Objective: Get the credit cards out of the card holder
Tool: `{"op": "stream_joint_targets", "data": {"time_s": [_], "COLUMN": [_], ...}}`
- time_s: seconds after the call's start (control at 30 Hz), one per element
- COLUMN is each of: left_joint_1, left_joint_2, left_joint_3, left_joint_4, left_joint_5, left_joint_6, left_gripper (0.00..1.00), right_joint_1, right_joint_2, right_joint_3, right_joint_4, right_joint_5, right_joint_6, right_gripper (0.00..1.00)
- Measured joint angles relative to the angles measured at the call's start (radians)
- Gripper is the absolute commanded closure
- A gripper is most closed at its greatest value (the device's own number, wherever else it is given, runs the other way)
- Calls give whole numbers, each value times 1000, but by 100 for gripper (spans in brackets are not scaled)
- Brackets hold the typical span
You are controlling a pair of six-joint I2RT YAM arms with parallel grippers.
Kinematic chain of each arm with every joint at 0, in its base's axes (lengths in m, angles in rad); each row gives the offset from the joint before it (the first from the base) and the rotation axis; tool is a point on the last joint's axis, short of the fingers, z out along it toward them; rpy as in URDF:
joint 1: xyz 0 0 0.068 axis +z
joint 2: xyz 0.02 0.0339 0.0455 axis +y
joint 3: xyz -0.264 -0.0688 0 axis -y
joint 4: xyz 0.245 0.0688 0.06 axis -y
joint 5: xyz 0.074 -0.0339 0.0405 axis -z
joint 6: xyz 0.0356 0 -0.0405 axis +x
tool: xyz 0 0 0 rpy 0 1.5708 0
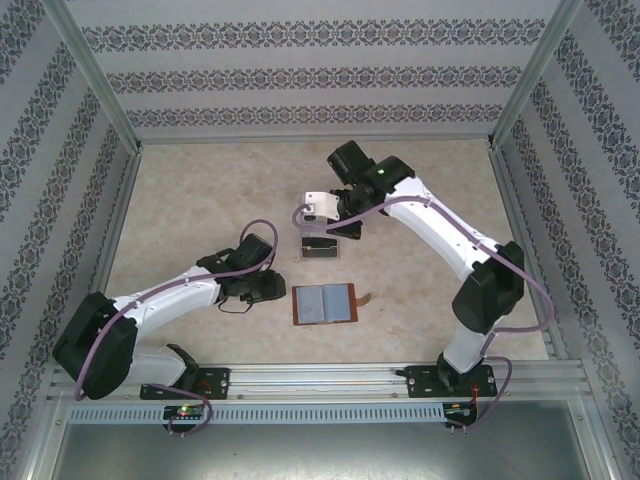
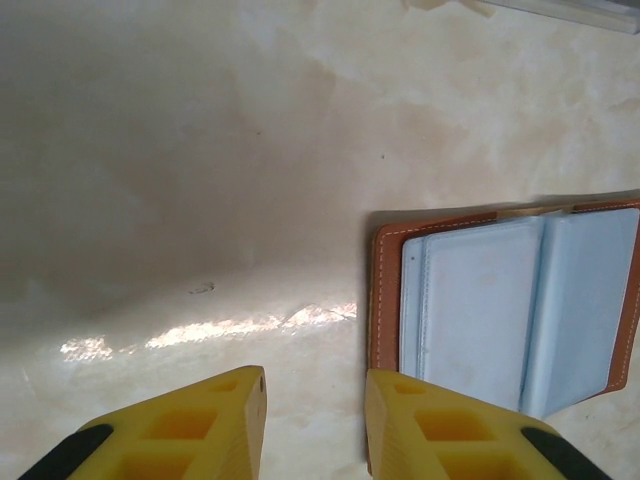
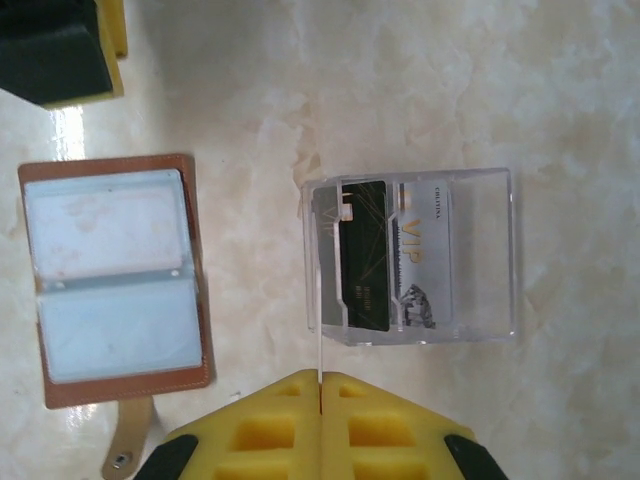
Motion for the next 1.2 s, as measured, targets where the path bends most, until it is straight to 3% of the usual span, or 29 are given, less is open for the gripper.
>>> {"op": "stream_joint_targets", "data": {"time_s": [0.63,1.2], "left_joint_1": [52,79], "left_joint_2": [-11,32], "left_joint_3": [-8,-7], "left_joint_4": [-2,-1], "left_joint_5": [5,30], "left_joint_6": [0,16], "left_gripper": [67,67], "right_joint_1": [-21,-40], "right_joint_2": [557,657], "right_joint_3": [732,816], "right_joint_4": [-428,-352], "right_joint_5": [3,99], "right_joint_6": [-157,-184], "right_gripper": [100,100]}}
